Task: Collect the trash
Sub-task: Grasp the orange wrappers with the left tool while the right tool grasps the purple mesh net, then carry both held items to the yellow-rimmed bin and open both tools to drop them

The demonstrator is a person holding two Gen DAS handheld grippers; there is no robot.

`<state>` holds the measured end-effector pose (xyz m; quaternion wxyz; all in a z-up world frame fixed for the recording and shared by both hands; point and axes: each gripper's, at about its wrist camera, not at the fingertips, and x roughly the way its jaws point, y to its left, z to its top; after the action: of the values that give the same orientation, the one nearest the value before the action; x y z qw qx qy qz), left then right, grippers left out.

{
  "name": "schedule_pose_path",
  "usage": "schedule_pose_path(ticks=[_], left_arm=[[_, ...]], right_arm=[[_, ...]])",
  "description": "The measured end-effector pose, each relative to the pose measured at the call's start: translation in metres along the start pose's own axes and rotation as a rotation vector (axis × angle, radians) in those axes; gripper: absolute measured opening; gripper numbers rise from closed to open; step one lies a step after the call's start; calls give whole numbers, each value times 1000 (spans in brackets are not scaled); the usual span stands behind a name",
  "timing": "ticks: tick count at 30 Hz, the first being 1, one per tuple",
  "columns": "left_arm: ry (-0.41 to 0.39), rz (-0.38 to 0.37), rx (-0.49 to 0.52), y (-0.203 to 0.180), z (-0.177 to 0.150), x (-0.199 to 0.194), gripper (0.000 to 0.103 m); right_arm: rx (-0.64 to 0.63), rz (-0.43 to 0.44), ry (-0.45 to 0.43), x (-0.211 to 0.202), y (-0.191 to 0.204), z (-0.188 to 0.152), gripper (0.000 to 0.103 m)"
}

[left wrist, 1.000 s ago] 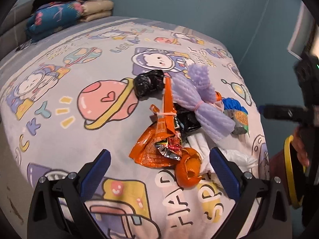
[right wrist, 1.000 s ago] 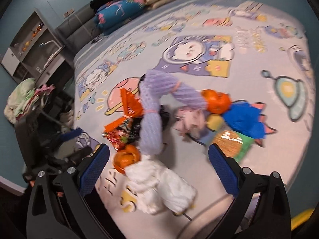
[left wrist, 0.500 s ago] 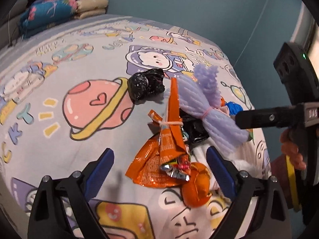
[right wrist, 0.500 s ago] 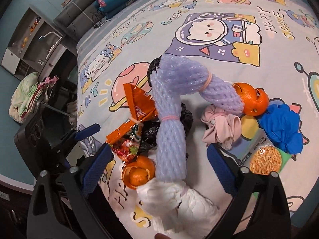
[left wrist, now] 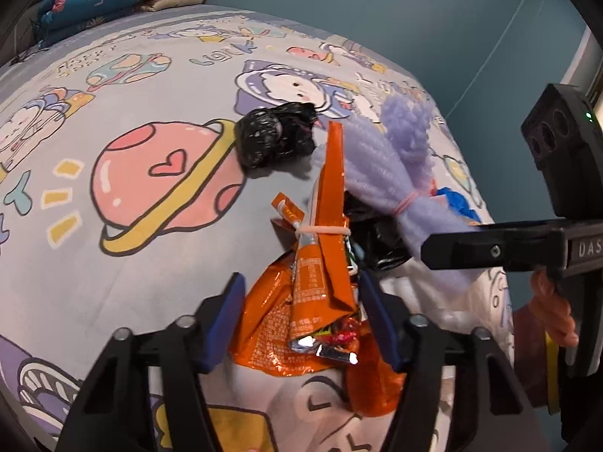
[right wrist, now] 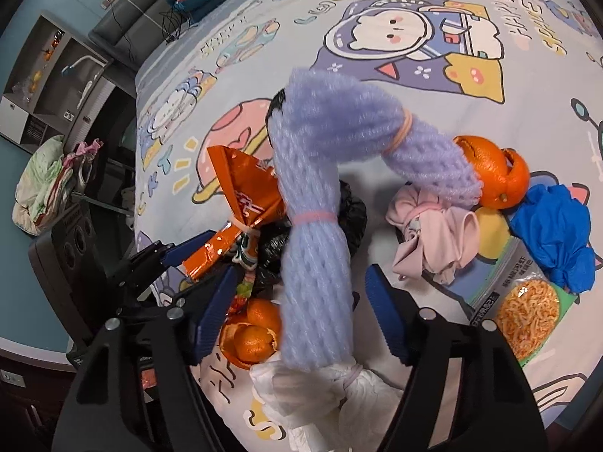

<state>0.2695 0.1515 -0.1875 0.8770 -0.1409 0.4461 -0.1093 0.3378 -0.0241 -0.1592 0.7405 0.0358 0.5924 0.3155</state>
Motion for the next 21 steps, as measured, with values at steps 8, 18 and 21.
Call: schedule_pose_path(ticks=[8, 18, 21], left_arm=[[-5, -13, -56, 14, -6, -14, 33], [-33, 9, -81, 23, -12, -37, 32], [-40, 14, -77, 21, -15, -43, 32]], right_arm=[[9, -15, -24, -3, 0, -7, 29], [8, -58, -115, -27, 2, -13, 18], [-21, -92, -150, -37, 5, -19, 17]])
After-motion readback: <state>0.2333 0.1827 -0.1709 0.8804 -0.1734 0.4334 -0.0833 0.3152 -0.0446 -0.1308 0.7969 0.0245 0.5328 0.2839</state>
